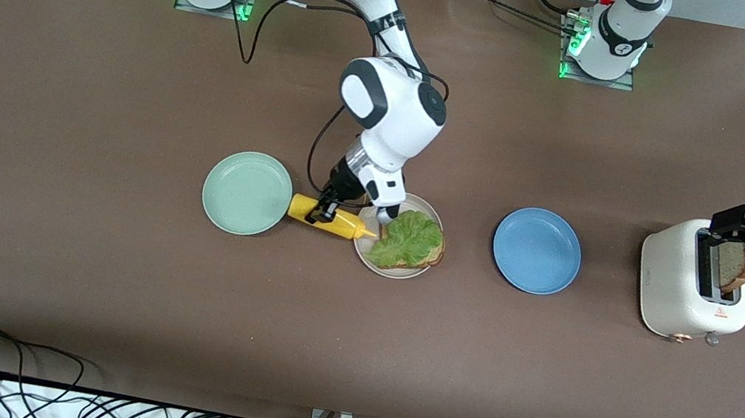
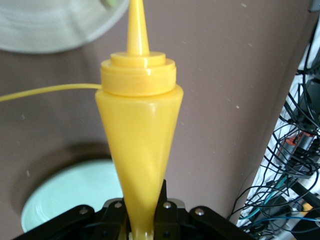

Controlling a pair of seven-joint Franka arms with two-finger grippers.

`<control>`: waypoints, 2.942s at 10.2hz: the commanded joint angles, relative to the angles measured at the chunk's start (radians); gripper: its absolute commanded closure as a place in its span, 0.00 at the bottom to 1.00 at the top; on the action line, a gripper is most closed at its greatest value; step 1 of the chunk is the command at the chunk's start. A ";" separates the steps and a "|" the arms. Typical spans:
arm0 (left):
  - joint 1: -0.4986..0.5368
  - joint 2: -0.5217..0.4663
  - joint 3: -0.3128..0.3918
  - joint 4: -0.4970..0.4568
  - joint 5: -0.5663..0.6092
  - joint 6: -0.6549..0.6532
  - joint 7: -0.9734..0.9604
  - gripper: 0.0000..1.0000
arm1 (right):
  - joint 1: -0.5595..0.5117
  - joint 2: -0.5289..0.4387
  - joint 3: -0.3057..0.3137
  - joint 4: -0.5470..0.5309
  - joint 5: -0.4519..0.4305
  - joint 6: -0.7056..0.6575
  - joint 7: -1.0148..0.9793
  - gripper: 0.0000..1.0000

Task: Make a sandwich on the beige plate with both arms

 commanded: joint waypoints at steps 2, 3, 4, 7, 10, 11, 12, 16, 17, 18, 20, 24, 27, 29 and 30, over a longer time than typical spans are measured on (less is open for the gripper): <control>0.006 -0.013 -0.002 -0.005 -0.023 -0.009 0.001 0.00 | -0.122 -0.140 -0.083 -0.002 0.242 -0.134 -0.247 1.00; 0.006 -0.013 -0.002 -0.005 -0.023 -0.009 0.002 0.00 | -0.191 -0.174 -0.091 -0.013 0.340 -0.181 -0.321 1.00; 0.006 -0.013 -0.002 -0.005 -0.023 -0.009 0.004 0.00 | -0.274 -0.209 -0.091 -0.025 0.441 -0.222 -0.393 1.00; 0.006 -0.013 -0.002 -0.004 -0.023 -0.009 0.004 0.00 | -0.501 -0.244 -0.091 -0.091 0.742 -0.380 -0.689 1.00; 0.006 -0.011 -0.002 -0.005 -0.023 -0.009 0.004 0.00 | -0.679 -0.249 -0.091 -0.175 0.867 -0.523 -1.032 1.00; 0.006 -0.011 -0.002 -0.004 -0.023 -0.009 0.004 0.00 | -0.729 -0.249 -0.091 -0.221 0.905 -0.565 -1.122 1.00; 0.006 -0.013 -0.002 -0.005 -0.023 -0.009 0.004 0.00 | -0.783 -0.248 -0.086 -0.290 0.950 -0.589 -1.218 1.00; 0.006 -0.011 -0.002 -0.005 -0.024 -0.009 0.004 0.00 | -0.882 -0.240 -0.083 -0.505 1.028 -0.671 -1.519 1.00; 0.006 -0.013 -0.001 -0.005 -0.024 -0.009 0.004 0.00 | -0.897 -0.235 -0.080 -0.556 1.033 -0.665 -1.606 1.00; 0.006 -0.013 -0.001 -0.005 -0.023 -0.009 0.005 0.00 | -0.899 -0.215 -0.078 -0.588 1.051 -0.653 -1.715 1.00; 0.006 -0.011 -0.001 -0.005 -0.024 -0.009 0.004 0.00 | -0.906 -0.188 -0.075 -0.631 1.086 -0.643 -1.850 1.00; 0.020 -0.011 0.002 -0.004 -0.058 -0.009 0.005 0.00 | -1.028 -0.145 0.031 -0.645 1.116 -0.643 -1.981 1.00; 0.020 -0.011 0.002 -0.005 -0.060 -0.009 0.004 0.00 | -1.144 -0.143 0.155 -0.634 1.114 -0.620 -1.994 1.00; 0.061 0.001 0.004 -0.023 -0.060 -0.009 0.023 0.00 | -1.146 -0.136 0.155 -0.634 1.116 -0.619 -1.995 1.00; 0.090 0.030 0.004 -0.030 -0.060 -0.008 0.039 0.00 | -1.146 -0.123 0.156 -0.628 1.117 -0.619 -2.015 1.00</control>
